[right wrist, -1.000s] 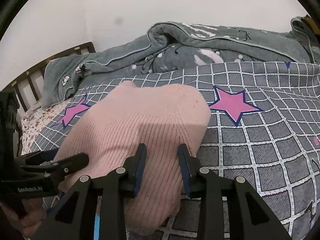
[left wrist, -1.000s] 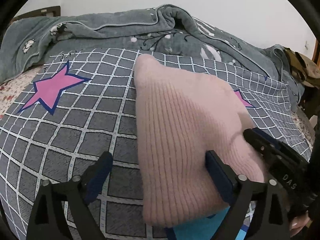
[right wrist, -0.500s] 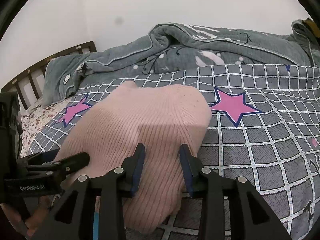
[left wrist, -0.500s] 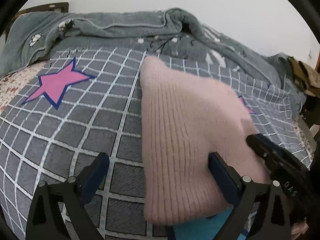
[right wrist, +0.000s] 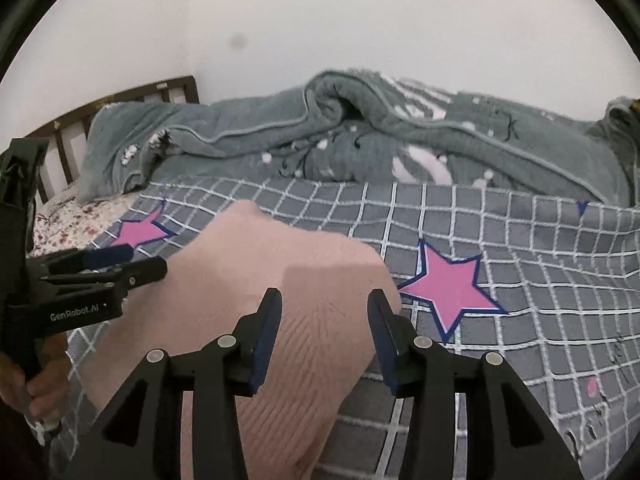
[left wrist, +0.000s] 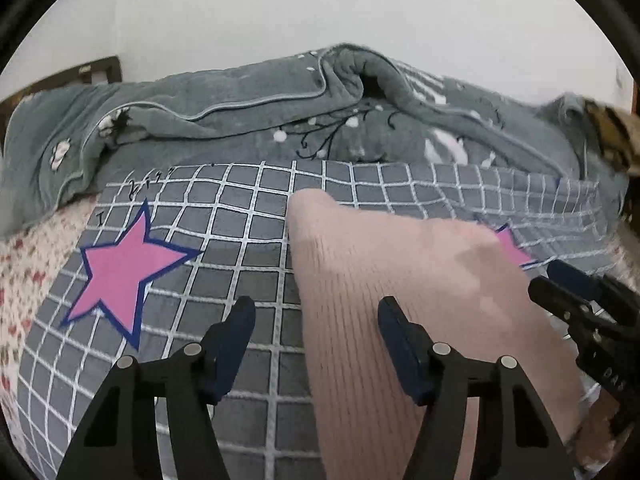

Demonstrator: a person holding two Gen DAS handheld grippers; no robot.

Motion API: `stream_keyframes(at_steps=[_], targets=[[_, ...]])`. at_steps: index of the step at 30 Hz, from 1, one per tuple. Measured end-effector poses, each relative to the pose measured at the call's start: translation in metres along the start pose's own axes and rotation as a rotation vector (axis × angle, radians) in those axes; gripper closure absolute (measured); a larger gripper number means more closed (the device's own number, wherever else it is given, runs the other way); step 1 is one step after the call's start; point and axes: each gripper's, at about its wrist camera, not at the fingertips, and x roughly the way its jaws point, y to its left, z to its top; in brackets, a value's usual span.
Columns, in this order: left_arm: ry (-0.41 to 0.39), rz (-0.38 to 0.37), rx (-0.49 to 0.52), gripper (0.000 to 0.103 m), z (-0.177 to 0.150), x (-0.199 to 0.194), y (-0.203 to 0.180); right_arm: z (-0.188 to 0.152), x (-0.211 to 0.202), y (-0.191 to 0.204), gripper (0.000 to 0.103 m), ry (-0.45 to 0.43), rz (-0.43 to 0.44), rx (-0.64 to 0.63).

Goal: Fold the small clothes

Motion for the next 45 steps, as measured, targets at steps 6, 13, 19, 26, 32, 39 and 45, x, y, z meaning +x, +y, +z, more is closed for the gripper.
stream_keyframes(at_steps=[6,13,19,26,32,39,45], targets=[[0.009,0.021,0.020,0.037,-0.014,0.019,0.000,-0.015,0.034,-0.011,0.058,0.070,0.018,0.040],[-0.021,0.012,-0.039,0.028,-0.022,0.025,0.008,-0.019,0.036,0.000,0.055,0.057,-0.047,-0.023],[-0.042,0.028,-0.034,0.026,-0.024,0.024,0.006,-0.018,0.035,-0.002,0.055,0.056,-0.042,-0.014],[-0.058,0.031,-0.047,0.023,-0.027,0.022,0.009,-0.020,0.029,-0.003,0.053,0.033,-0.037,-0.012],[-0.040,0.005,-0.051,0.023,-0.031,-0.002,0.014,-0.023,0.007,-0.001,0.053,0.022,-0.052,0.010],[-0.020,-0.017,-0.037,0.023,-0.058,-0.058,0.010,-0.044,-0.044,0.018,0.052,0.058,-0.056,0.062],[-0.023,0.000,-0.015,0.020,-0.078,-0.111,-0.001,-0.059,-0.101,0.035,0.052,0.067,-0.076,0.097]])
